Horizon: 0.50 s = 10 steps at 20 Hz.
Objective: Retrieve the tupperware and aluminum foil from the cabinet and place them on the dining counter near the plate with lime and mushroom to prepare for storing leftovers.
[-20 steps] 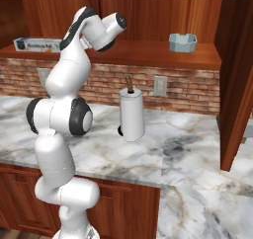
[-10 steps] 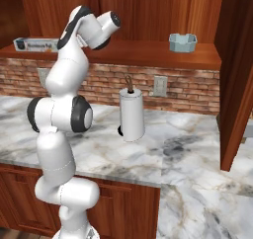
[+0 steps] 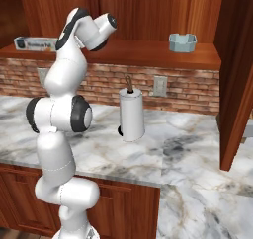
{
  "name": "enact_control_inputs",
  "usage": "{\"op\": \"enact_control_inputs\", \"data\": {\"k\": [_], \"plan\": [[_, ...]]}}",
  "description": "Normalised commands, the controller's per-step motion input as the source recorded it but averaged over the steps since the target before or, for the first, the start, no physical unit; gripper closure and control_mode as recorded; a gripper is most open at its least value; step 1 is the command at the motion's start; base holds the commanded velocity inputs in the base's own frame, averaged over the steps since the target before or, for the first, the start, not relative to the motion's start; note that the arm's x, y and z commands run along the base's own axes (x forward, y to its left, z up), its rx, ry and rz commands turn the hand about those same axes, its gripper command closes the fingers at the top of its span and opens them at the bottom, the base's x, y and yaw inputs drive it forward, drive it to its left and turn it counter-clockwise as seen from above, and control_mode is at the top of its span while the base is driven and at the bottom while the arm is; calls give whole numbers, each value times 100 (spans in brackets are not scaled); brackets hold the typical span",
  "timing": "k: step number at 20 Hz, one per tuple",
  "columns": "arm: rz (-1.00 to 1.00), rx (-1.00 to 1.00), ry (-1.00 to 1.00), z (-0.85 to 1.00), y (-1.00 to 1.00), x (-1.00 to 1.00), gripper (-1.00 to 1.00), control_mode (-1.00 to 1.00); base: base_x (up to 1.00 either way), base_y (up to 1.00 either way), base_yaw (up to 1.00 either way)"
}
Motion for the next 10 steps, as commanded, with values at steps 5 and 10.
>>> {"op": "enact_control_inputs", "data": {"k": [5,10], "plan": [[0,1,-12,12,-26,-60,100,-100,0,0,0],[0,3,-29,9,-84,-100,100,-100,0,0,0]]}}
